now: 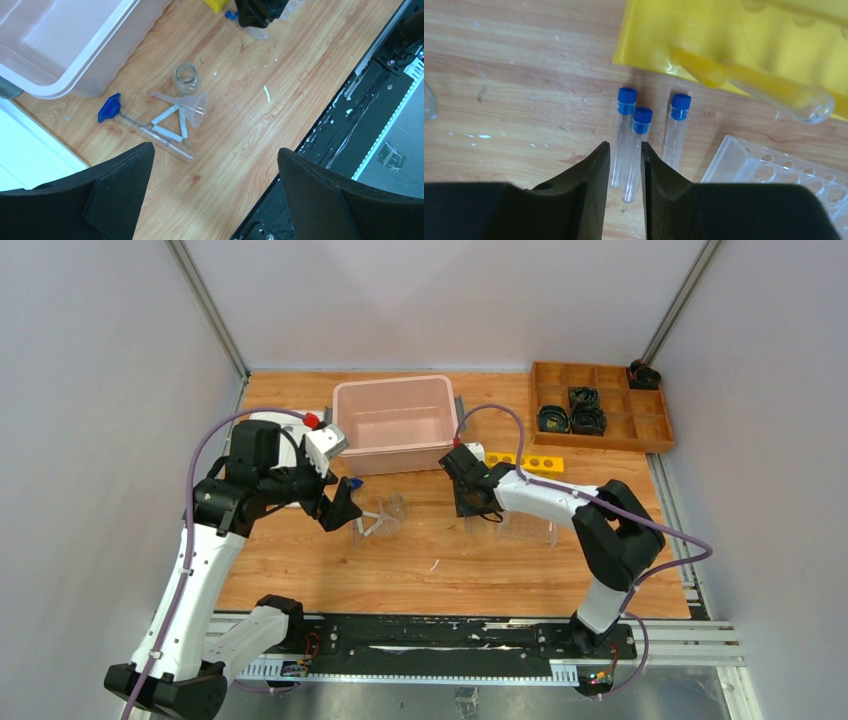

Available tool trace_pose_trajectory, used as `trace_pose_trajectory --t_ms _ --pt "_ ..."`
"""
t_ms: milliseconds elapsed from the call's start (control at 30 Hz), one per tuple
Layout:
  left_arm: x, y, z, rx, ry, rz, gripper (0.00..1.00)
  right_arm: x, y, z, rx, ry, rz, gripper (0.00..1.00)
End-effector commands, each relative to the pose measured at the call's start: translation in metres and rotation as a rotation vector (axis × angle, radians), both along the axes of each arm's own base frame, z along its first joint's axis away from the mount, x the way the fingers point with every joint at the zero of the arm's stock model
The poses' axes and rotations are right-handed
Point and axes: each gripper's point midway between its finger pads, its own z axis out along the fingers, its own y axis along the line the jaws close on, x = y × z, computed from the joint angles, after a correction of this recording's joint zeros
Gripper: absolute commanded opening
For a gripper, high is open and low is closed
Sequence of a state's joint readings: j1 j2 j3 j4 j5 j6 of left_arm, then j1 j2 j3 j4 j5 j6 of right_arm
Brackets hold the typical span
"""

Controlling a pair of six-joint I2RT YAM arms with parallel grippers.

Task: Organize the chemistry lab equipment

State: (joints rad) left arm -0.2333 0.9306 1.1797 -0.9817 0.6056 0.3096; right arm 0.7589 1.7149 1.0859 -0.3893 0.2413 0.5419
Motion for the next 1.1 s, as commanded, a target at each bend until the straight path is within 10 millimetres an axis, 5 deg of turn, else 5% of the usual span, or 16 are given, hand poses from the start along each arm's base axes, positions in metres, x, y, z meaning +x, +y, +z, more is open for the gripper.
trace_pose_trajectory --t_ms 0,1067 --pt "0.001 -0.001 0.013 -0.012 -0.049 -0.005 1.0 0.005 0.01 0.001 0.011 -0.003 0.004 0.32" --pt "-0.001 0.0 0.013 -0.005 -0.065 -0.008 1.0 0.003 0.031 -0.022 -0.032 0.058 0.05 0.19"
